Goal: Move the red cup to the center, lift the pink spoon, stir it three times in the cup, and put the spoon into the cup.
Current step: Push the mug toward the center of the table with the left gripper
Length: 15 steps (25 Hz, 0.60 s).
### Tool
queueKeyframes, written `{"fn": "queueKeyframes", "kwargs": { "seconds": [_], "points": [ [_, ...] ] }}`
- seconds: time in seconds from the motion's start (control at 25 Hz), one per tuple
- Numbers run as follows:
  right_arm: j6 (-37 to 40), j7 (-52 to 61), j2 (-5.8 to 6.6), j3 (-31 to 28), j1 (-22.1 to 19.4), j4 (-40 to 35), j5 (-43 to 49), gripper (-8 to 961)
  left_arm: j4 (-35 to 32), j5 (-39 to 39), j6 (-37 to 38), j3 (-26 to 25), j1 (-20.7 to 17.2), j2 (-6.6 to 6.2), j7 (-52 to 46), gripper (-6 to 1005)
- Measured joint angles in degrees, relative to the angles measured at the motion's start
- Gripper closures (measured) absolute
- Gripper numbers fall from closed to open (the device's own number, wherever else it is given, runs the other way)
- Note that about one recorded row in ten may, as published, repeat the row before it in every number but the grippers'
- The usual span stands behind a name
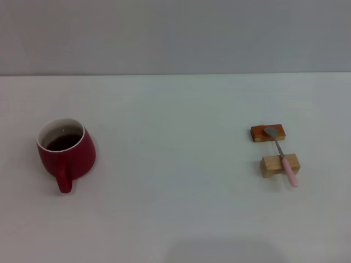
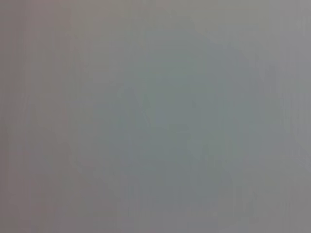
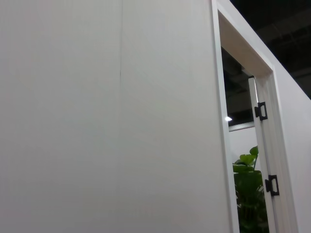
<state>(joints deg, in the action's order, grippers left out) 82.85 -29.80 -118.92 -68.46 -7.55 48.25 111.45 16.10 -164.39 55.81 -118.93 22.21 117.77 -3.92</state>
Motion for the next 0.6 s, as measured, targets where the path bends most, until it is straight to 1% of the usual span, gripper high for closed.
{"fn": "queueKeyframes", "kwargs": {
  "seconds": [0.36, 0.44, 0.52, 0.6],
  "points": [
    [0.3, 0.0, 0.0, 0.0, 0.0, 0.2, 0.0, 294, -1.1, -0.4, 0.0, 1.0, -0.1, 0.0, 0.5, 578],
    [0.4, 0.0, 0.0, 0.0, 0.0, 0.4, 0.0, 294, -1.3, -0.4, 0.0, 1.7, -0.3, -0.02, 1.1, 648],
    [0.4, 0.0, 0.0, 0.0, 0.0, 0.5, 0.0, 294, -1.4, -0.4, -0.2, 3.4, -0.6, -0.02, 2.0, 719],
    [0.4, 0.0, 0.0, 0.0, 0.0, 0.7, 0.0, 293, -1.6, -0.4, -0.4, 6.8, -1.1, -0.03, 3.3, 789]
  ]
}}
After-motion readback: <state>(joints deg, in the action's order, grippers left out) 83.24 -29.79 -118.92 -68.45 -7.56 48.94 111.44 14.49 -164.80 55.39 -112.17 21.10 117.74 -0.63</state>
